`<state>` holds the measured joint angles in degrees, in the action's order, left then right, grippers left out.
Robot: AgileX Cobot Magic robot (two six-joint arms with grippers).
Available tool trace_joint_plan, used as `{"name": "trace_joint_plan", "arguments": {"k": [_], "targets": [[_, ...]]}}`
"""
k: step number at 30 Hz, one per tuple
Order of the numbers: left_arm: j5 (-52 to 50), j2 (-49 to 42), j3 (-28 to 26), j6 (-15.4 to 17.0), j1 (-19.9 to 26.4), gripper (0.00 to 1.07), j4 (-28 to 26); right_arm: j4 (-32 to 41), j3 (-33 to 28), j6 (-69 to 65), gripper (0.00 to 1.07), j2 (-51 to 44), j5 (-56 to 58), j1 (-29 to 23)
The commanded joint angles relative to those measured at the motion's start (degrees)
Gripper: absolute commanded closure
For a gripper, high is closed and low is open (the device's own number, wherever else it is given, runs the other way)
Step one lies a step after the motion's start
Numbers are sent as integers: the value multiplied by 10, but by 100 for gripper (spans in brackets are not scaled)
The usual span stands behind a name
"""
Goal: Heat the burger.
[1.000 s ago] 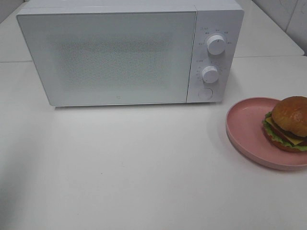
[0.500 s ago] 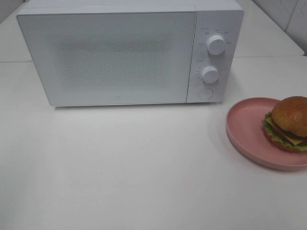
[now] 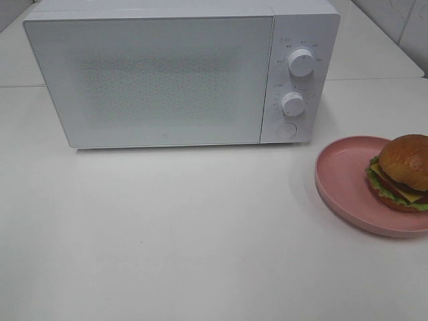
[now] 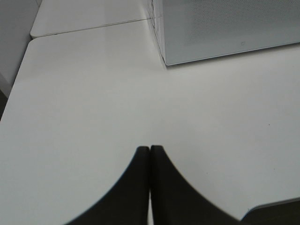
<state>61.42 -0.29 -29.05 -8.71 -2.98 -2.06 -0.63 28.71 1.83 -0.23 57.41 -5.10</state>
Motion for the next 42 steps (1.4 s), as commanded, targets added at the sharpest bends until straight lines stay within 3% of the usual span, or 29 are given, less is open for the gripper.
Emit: {"name": "trace_joint_plan", "arguments": {"k": [1, 24, 30, 42], "targets": [[-18, -4, 5, -10, 2, 106, -3, -3, -1, -1, 34, -14, 0, 3], [-18, -4, 5, -10, 2, 106, -5, -3, -1, -1, 34, -10, 0, 3], [-18, -14, 5, -10, 43, 106, -5, -3, -1, -2, 34, -10, 0, 17], [-18, -14, 5, -10, 44, 106, -5, -3, -1, -2, 34, -15, 0, 42]]}}
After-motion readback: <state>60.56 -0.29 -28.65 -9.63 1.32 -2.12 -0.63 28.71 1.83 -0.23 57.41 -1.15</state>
